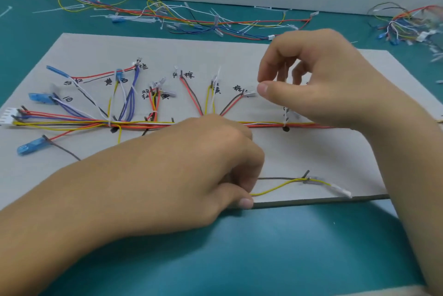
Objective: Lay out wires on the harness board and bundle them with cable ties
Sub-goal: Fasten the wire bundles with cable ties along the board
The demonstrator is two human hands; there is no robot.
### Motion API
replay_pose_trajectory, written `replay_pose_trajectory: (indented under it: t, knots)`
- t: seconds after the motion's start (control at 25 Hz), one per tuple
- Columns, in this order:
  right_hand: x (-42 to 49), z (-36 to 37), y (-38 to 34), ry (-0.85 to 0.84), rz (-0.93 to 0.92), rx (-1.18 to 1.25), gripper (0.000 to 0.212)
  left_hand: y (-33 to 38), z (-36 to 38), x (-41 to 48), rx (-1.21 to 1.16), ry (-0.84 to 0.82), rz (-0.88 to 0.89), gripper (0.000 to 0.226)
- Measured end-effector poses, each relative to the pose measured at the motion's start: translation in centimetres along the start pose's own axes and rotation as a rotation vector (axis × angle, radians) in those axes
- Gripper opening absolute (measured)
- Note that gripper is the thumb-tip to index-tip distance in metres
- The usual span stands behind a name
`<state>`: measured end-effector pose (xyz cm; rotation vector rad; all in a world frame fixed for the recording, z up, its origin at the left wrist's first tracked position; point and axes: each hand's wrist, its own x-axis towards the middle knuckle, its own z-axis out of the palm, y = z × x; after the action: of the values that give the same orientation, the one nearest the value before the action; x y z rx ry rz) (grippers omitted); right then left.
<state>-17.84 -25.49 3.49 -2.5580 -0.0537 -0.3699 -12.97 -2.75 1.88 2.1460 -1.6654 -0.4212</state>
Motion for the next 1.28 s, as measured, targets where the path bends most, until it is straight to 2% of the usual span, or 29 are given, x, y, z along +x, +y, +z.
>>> replay_pose_trajectory:
  t: [0.28,0.52,0.56,0.64,0.76,0.84,1.0,1.16,1.28]
  knots:
    - [-0.1,0.3,-0.6,-0.021,-0.025,0.022,0.002,-0.4,-1.7,-1.2,-0.008,-0.079,-0.14,0.024]
    - [-0.6,0.5,-1.9,0.081,-0.147,-0.006,0.006,0.0,-2.5,-1.3,0.009,-0.106,-0.25,0.021]
    - [-0.7,0.3,-2.2,0.045,-0.175,0.009,0.004,0.1,-2.6,-1.3,0.013,-0.106,-0.263,0.021]
    - [-1.0,0.1,-2.8,-0.136,-0.199,0.065,0.004,0.2,-2.8,-1.4,0.021,-0.105,-0.299,0.022]
    - [-1.5,0.4,-3.3,-0.476,-0.083,0.143,0.007,0.1,-3.2,-1.7,0.046,-0.111,-0.374,0.025]
    - [-1.7,1.2,-3.6,-0.59,-0.051,0.156,0.015,-0.1,-3.5,-2.0,0.046,-0.122,-0.406,0.025]
    - [-1.9,2.6,-4.7,-0.632,-0.085,0.126,0.009,-0.7,-3.7,-2.5,0.044,-0.22,-0.368,0.022]
    - [-2.0,2.7,-5.2,-0.641,-0.078,0.1,0.008,-0.9,-3.6,-2.8,0.104,-0.232,-0.257,0.034]
    - [-2.1,2.8,-5.1,-0.634,-0.068,0.116,0.012,-2.2,-3.9,-2.8,-0.074,-0.289,-0.283,0.024]
